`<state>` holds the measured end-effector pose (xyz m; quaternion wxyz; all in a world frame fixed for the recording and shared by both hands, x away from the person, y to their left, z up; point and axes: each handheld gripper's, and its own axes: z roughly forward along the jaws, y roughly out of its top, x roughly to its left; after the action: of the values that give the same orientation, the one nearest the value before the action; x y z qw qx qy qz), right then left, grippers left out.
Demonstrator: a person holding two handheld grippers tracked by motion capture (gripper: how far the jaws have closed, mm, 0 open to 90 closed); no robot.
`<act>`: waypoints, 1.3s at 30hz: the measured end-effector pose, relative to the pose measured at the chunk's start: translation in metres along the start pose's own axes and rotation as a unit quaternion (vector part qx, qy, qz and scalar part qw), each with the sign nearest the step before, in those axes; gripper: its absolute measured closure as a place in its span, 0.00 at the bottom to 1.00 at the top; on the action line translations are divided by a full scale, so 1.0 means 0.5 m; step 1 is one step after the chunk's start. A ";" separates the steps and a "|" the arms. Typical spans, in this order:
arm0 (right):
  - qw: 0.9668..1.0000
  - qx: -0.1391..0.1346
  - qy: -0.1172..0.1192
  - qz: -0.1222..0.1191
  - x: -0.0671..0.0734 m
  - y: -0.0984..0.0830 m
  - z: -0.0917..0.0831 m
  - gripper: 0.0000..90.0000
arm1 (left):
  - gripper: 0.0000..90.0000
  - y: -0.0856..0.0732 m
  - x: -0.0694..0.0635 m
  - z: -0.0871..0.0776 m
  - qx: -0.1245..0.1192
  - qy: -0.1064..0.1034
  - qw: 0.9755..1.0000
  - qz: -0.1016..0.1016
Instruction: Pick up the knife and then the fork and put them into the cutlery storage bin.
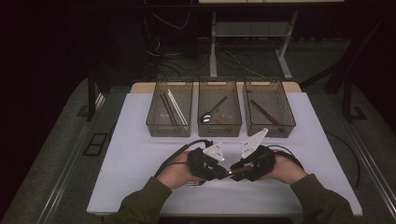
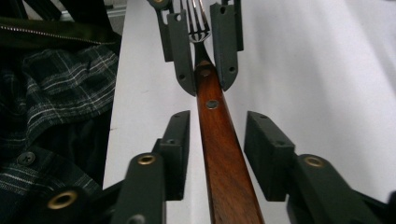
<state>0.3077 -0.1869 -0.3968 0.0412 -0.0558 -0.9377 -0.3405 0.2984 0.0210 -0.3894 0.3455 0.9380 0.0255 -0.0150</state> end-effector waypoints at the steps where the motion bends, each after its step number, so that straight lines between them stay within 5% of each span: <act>1: 1.000 0.001 0.001 -0.001 0.001 0.000 0.002 0.74 | 0.85 0.000 0.000 0.000 0.001 0.000 1.000 0.000; 11: 1.000 0.010 0.023 -0.013 0.006 0.003 0.009 0.83 | 0.85 0.000 -0.004 0.003 0.011 -0.014 1.000 0.017; 20: 0.999 -0.016 0.028 0.014 0.004 0.001 0.002 0.84 | 0.84 -0.005 -0.001 -0.012 -0.012 -0.013 1.000 0.018; 25: 0.999 -0.038 0.020 0.027 -0.003 -0.006 -0.011 0.84 | 0.62 -0.019 0.002 -0.031 -0.055 0.008 0.998 0.006; 30: 0.998 -0.046 -0.001 0.043 -0.012 -0.020 -0.028 0.84 | 0.46 -0.057 0.008 -0.058 -0.095 0.047 0.993 -0.045; 39: 0.996 -0.054 -0.032 0.067 -0.025 -0.042 -0.053 0.84 | 0.33 -0.130 0.014 -0.095 -0.127 0.117 0.978 -0.114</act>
<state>0.3181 -0.2211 -0.3913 0.0308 -0.1314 -0.9131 -0.3849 0.3019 0.1016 -0.3959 0.4527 0.8725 0.1740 0.0591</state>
